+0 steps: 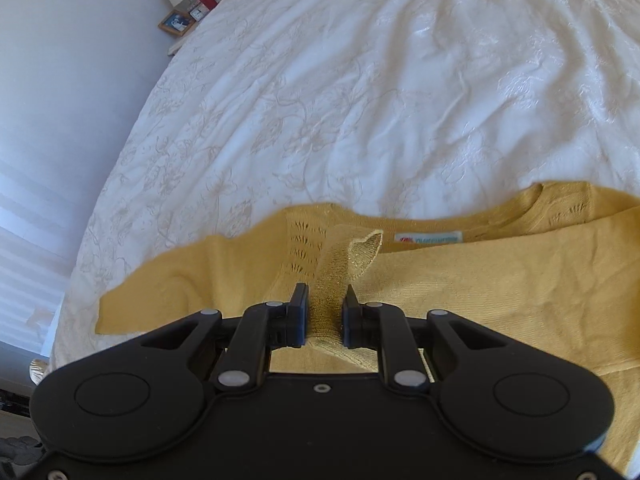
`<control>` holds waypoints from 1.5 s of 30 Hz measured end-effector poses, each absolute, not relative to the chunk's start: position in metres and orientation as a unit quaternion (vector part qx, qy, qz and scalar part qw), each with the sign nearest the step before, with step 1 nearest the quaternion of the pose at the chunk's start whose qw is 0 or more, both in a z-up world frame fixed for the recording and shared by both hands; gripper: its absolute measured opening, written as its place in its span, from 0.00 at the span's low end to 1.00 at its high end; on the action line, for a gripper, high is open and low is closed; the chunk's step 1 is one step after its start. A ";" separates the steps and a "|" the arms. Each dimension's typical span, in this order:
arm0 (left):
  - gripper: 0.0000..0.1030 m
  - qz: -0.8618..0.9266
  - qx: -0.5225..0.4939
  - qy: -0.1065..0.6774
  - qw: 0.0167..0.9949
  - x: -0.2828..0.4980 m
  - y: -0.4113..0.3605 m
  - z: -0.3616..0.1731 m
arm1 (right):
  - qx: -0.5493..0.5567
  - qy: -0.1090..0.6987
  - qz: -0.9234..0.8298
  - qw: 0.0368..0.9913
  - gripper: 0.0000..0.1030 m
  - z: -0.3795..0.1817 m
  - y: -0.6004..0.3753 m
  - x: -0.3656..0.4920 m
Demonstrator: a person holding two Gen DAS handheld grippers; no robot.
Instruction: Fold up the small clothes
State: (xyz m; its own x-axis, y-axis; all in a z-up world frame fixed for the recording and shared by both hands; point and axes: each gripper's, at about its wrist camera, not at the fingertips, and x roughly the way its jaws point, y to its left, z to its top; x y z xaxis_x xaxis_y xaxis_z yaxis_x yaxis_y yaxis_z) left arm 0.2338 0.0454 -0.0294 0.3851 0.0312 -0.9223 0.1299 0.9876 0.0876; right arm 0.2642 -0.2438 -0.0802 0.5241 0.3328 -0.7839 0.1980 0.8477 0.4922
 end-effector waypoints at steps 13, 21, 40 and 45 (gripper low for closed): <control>0.87 -0.024 0.074 0.558 0.826 0.241 0.068 -0.037 | 0.278 0.477 0.071 0.831 0.24 -0.092 -0.161 0.270; 0.87 -0.044 0.054 0.551 0.831 0.244 0.058 -0.038 | 0.264 0.470 0.034 0.842 0.33 -0.099 -0.172 0.271; 0.68 -0.201 0.073 0.514 0.831 0.264 -0.051 -0.117 | 0.126 0.440 -0.091 0.884 0.94 -0.115 -0.272 0.133; 0.64 -0.200 0.058 0.545 0.812 0.279 -0.058 -0.137 | 0.135 0.446 -0.081 0.881 0.94 -0.121 -0.280 0.129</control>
